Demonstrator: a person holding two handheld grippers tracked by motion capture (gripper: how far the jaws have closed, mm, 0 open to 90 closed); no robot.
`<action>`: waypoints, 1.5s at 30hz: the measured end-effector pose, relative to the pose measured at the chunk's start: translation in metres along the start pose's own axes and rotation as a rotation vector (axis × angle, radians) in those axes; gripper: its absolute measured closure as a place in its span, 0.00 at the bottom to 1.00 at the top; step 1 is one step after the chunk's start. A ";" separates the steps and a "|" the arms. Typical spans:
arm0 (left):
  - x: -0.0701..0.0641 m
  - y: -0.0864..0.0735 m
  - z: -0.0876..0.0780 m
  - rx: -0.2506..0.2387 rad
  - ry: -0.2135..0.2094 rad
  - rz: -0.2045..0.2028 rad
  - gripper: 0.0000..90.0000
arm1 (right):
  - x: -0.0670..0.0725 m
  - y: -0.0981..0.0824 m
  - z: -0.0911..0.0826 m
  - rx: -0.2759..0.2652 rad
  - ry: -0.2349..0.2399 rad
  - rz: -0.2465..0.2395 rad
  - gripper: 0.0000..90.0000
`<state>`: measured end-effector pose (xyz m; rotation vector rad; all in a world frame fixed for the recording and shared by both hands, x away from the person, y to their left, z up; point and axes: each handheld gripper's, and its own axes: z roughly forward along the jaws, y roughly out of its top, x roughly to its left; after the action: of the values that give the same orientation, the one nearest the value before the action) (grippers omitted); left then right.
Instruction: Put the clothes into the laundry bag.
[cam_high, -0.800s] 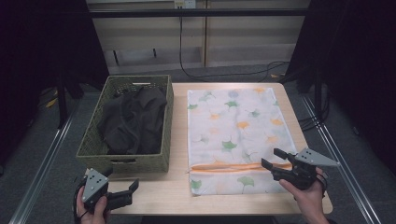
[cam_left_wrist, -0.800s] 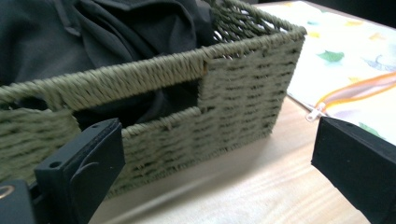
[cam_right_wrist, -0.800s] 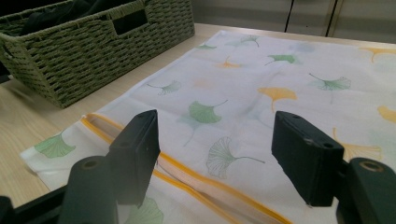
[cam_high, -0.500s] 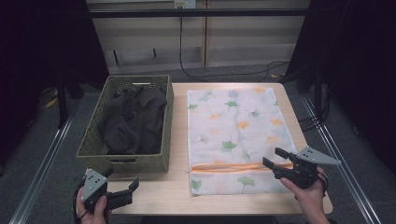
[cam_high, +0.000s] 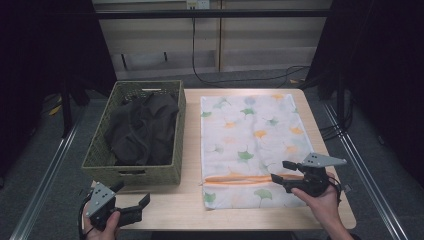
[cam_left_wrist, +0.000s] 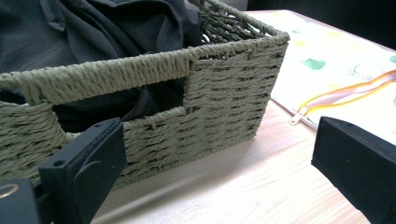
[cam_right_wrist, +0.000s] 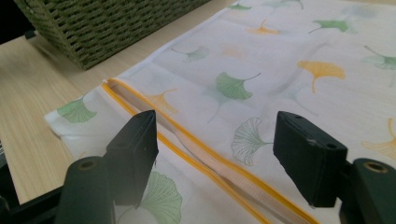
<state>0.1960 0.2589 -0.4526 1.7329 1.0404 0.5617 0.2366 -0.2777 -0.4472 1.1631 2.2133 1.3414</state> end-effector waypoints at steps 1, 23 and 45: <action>0.000 0.000 0.000 -0.001 -0.003 0.000 0.03 | -0.002 0.002 0.003 0.020 0.007 0.001 0.32; -0.002 0.000 0.000 0.007 -0.012 0.025 0.03 | -0.041 -0.008 0.054 0.327 0.008 -0.093 0.39; 0.000 0.001 0.001 0.014 -0.005 0.034 0.03 | -0.015 -0.006 0.075 0.351 0.021 -0.164 0.60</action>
<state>0.1968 0.2582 -0.4522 1.7659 1.0148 0.5722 0.2886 -0.2456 -0.4936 1.0488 2.5675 0.9289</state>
